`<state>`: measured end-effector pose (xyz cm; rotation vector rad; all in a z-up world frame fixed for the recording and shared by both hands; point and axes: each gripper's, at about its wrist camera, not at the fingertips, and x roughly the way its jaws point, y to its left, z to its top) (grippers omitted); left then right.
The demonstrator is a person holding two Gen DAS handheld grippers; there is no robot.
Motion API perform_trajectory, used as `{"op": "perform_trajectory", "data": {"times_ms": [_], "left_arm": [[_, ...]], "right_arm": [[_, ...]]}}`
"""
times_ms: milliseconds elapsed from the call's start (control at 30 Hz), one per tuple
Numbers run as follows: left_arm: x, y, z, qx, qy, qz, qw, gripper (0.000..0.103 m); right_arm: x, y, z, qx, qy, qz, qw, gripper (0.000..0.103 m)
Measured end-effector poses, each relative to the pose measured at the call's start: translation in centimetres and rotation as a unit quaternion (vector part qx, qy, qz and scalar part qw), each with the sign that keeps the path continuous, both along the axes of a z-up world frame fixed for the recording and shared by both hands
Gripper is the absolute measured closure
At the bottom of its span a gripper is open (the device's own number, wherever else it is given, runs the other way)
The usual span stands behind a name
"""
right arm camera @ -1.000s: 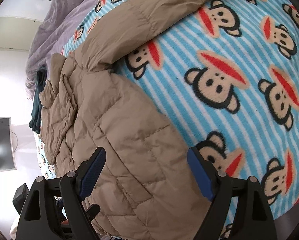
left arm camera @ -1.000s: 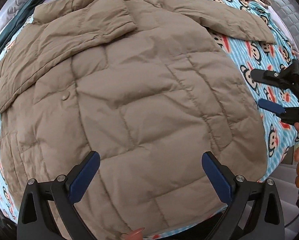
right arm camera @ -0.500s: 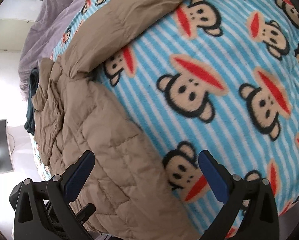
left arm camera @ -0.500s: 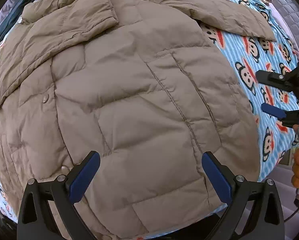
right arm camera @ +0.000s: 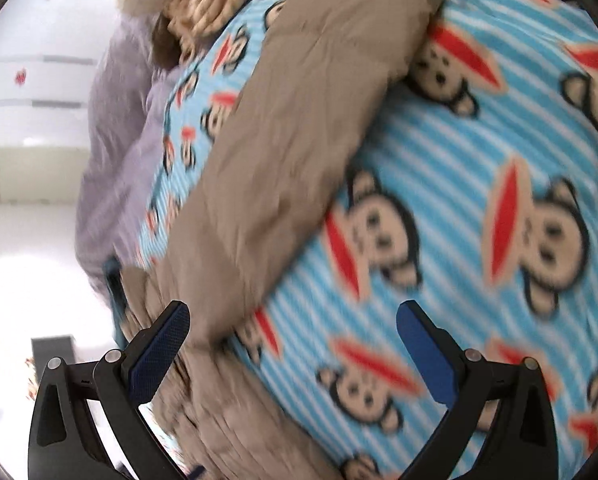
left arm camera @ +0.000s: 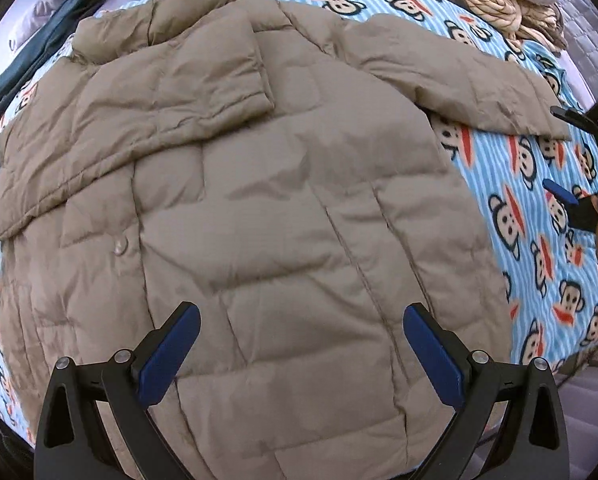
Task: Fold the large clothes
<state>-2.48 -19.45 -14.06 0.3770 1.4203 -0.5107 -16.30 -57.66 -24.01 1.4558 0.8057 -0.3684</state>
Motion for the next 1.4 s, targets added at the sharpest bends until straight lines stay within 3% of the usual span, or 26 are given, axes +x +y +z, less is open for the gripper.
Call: {"op": "perform_trajectory", "data": {"times_ms": [167, 300, 533, 600, 633, 667, 700, 733, 800, 867, 1000, 1133, 1300, 1400], "left_arm": [[0.7, -0.6, -0.1, 0.006, -0.006, 0.005, 1.0, 0.001], [1.4, -0.4, 0.2, 0.008, -0.012, 0.015, 0.9998, 0.001], [3.0, 0.3, 0.4, 0.024, -0.034, 0.031, 0.9986, 0.001], [3.5, 0.7, 0.6, 0.024, -0.038, 0.037, 0.9983, 0.001], [3.8, 0.7, 0.5, 0.026, -0.04, 0.04, 0.998, 0.001], [4.0, 0.7, 0.5, 0.027, -0.042, 0.043, 0.9978, 0.001], [4.3, 0.8, 0.4, 0.03, -0.045, 0.046, 0.9975, 0.001], [4.5, 1.0, 0.3, 0.032, -0.046, 0.048, 0.9972, 0.001], [4.8, 1.5, 0.3, 0.034, -0.048, 0.052, 0.9969, 0.001], [5.2, 2.3, 0.4, 0.034, -0.054, 0.058, 0.9963, 0.001], [6.1, 4.4, 0.6, 0.034, -0.06, 0.069, 0.9952, 0.001], [6.8, 5.9, 0.7, 0.031, -0.063, 0.075, 0.9947, 0.001], [7.4, 8.1, 1.5, 0.024, -0.083, 0.099, 0.9914, 0.001], [7.8, 9.7, 1.6, 0.021, -0.09, 0.111, 0.9895, 0.001]], "right_arm": [[2.0, -2.8, -2.4, 0.017, -0.008, -0.033, 0.999, 0.0], [2.9, -4.8, -3.8, 0.037, -0.043, -0.074, 0.996, 0.0], [3.3, -6.4, -5.2, 0.092, -0.112, -0.157, 0.977, 0.0], [3.5, -6.6, -5.6, 0.113, -0.119, -0.167, 0.972, 0.005], [3.7, -6.6, -6.0, 0.123, -0.112, -0.168, 0.972, 0.02], [3.7, -6.7, -6.2, 0.13, -0.102, -0.165, 0.972, 0.049], [3.8, -6.7, -6.5, 0.134, -0.092, -0.162, 0.973, 0.065], [3.9, -6.6, -6.4, 0.132, -0.088, -0.16, 0.974, 0.088], [4.2, -6.7, -5.4, 0.111, -0.1, -0.155, 0.977, 0.091], [4.7, -6.7, -3.4, 0.08, -0.117, -0.139, 0.98, 0.092], [7.7, -6.0, 2.7, -0.008, -0.153, -0.054, 0.987, 0.092], [11.6, -3.2, 8.6, -0.064, -0.195, 0.034, 0.978, 0.092], [17.7, 4.6, 14.7, -0.143, -0.215, 0.17, 0.951, 0.092], [21.7, 12.9, 16.7, -0.209, -0.197, 0.28, 0.916, 0.092]]}}
